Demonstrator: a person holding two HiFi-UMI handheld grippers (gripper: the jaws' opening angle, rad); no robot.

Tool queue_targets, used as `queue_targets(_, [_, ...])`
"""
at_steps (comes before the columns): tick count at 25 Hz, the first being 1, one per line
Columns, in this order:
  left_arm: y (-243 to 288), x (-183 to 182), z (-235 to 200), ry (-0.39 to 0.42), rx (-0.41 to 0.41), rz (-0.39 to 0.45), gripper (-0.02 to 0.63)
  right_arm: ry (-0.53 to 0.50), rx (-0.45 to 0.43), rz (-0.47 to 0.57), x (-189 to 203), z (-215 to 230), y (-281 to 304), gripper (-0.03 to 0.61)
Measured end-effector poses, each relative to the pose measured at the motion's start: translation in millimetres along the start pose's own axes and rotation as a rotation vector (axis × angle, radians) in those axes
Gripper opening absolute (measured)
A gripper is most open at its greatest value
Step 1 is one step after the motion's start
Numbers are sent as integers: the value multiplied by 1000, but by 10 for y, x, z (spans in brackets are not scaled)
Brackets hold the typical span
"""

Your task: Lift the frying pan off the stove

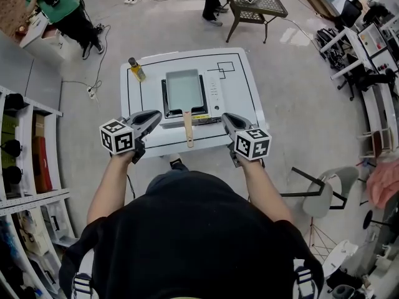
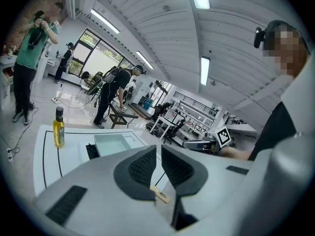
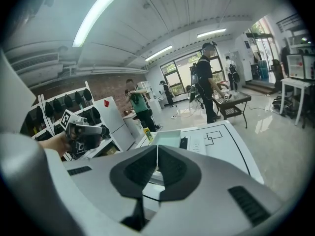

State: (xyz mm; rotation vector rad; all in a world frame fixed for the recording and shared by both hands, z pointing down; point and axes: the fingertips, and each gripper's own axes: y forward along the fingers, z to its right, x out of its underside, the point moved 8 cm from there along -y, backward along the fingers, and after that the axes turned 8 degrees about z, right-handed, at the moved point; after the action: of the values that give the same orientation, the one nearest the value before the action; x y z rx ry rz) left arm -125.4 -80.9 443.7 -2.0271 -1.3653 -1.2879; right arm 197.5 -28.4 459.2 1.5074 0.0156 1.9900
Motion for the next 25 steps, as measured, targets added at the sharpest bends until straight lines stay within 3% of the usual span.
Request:
queue_targets(18, [174, 56, -348, -46, 35, -58, 37, 64, -42, -35, 15, 21, 514, 11])
queue_targets(25, [220, 141, -480, -81, 35, -74, 37, 89, -65, -58, 64, 41, 681, 53])
